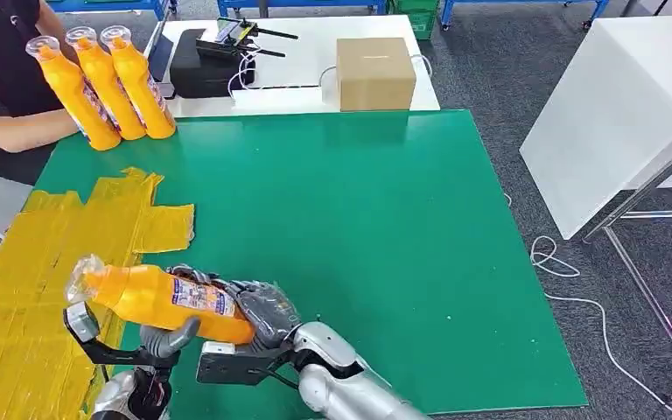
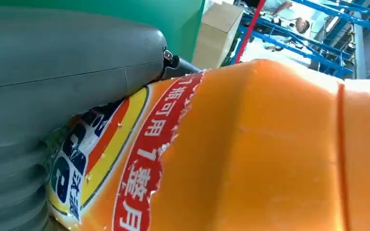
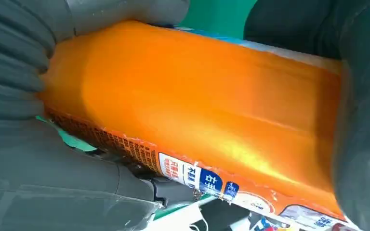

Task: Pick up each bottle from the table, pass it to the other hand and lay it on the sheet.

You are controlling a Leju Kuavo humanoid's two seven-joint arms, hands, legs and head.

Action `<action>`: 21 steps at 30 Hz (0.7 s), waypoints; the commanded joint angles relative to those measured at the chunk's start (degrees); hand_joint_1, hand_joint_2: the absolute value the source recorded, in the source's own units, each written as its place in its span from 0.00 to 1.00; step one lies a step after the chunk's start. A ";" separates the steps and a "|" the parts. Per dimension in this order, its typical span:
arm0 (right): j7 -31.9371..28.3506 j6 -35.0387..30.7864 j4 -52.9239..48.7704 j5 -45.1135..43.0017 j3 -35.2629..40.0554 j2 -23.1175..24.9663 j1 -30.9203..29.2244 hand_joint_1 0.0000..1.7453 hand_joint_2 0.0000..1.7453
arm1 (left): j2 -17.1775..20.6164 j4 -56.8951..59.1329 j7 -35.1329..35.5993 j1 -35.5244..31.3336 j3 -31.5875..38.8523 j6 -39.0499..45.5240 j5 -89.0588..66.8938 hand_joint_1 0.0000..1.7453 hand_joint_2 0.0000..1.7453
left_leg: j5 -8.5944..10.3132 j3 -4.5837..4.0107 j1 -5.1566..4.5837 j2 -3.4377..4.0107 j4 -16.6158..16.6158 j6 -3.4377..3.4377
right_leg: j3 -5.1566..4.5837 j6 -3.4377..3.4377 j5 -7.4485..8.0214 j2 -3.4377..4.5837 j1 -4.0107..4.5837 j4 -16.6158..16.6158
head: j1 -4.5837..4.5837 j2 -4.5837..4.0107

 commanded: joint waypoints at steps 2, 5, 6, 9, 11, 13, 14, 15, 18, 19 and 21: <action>-0.82 -2.13 -1.47 4.42 -0.50 -3.03 4.37 0.00 1.00 | -1.07 -0.57 -0.94 -3.87 2.97 3.20 -3.73 1.00 1.00 | 0.02 0.03 0.10 -0.34 -0.03 -0.03 | 0.18 0.04 -0.03 -0.35 0.10 -0.13 | 0.00 0.00; -0.82 -2.13 -1.47 4.42 -0.50 -3.03 4.37 0.00 1.00 | -1.07 -0.57 -0.94 -3.87 2.97 3.20 -3.73 1.00 1.00 | 0.01 0.06 0.10 -0.26 -0.04 -0.03 | 0.19 0.05 -0.02 -0.27 0.09 -0.11 | 0.00 0.00; -0.82 -2.13 -1.47 4.42 -0.50 -3.03 4.37 0.00 1.00 | -1.07 -0.57 -0.94 -3.87 2.97 3.20 -3.73 1.00 1.00 | 0.01 0.01 0.10 -0.22 -0.02 -0.03 | 0.13 0.03 -0.01 -0.22 0.09 -0.10 | 0.00 0.00; -0.82 -2.13 -1.47 4.42 -0.50 -3.03 4.37 0.00 1.00 | -1.07 -0.57 -0.94 -3.87 2.97 3.20 -3.73 1.00 1.00 | 0.03 0.05 0.11 -0.36 -0.04 -0.04 | 0.22 0.04 -0.03 -0.38 0.10 -0.13 | 0.00 0.00; -0.82 -2.13 -1.47 4.42 -0.50 -3.03 4.37 0.00 1.00 | -1.07 -0.57 -0.94 -3.87 2.97 3.20 -3.73 1.00 1.00 | 0.03 0.05 0.12 -0.28 -0.05 -0.04 | 0.20 0.04 -0.01 -0.30 0.11 -0.14 | 0.02 0.00; -0.26 -2.70 -1.95 4.67 -1.30 -2.88 4.86 0.00 1.00 | -0.62 -1.53 -2.81 -3.74 2.61 7.24 -8.01 1.00 1.00 | 0.02 0.04 0.10 -0.27 -0.04 -0.03 | 0.17 0.04 -0.02 -0.28 0.09 -0.12 | 0.02 0.00; 0.64 -4.14 -4.22 4.75 -3.54 -3.75 6.11 0.00 0.00 | -0.73 -3.73 -6.78 -3.85 2.51 18.84 -20.18 1.00 1.00 | 0.02 0.01 0.06 -0.20 -0.03 -0.02 | 0.09 0.02 -0.02 -0.21 0.05 -0.07 | 0.00 0.00; 1.13 -4.54 -6.31 5.09 -4.60 -4.65 6.95 0.00 0.00 | -1.12 -5.35 -7.44 -4.00 2.92 25.71 -27.04 1.00 1.00 | 0.01 0.00 0.09 -0.31 -0.02 -0.03 | 0.13 0.03 -0.04 -0.31 0.08 -0.09 | 0.00 0.00; 1.98 -4.43 -13.85 5.58 -8.16 -7.31 10.11 0.00 0.00 | -1.73 -8.02 -6.32 -4.55 3.77 49.27 -48.69 1.00 1.00 | 0.02 -0.07 0.12 -0.45 0.05 -0.01 | 0.14 0.06 -0.05 -0.46 0.12 -0.08 | 0.02 0.00; 2.27 -4.56 -15.85 5.98 -8.86 -8.10 10.87 0.00 0.00 | -1.29 -7.20 -3.80 -4.81 4.12 60.37 -58.71 1.00 1.00 | 0.01 -0.08 0.15 -0.55 0.07 -0.01 | 0.18 0.08 -0.06 -0.55 0.15 -0.11 | 0.02 0.00; 2.38 -4.27 -18.76 5.65 -9.89 -9.62 11.77 0.00 0.00 | -0.22 -4.28 1.18 -5.35 4.38 73.66 -71.44 1.00 1.00 | 0.00 0.01 0.13 -0.31 -0.01 -0.02 | 0.19 0.06 -0.02 -0.32 0.12 -0.13 | 0.00 0.00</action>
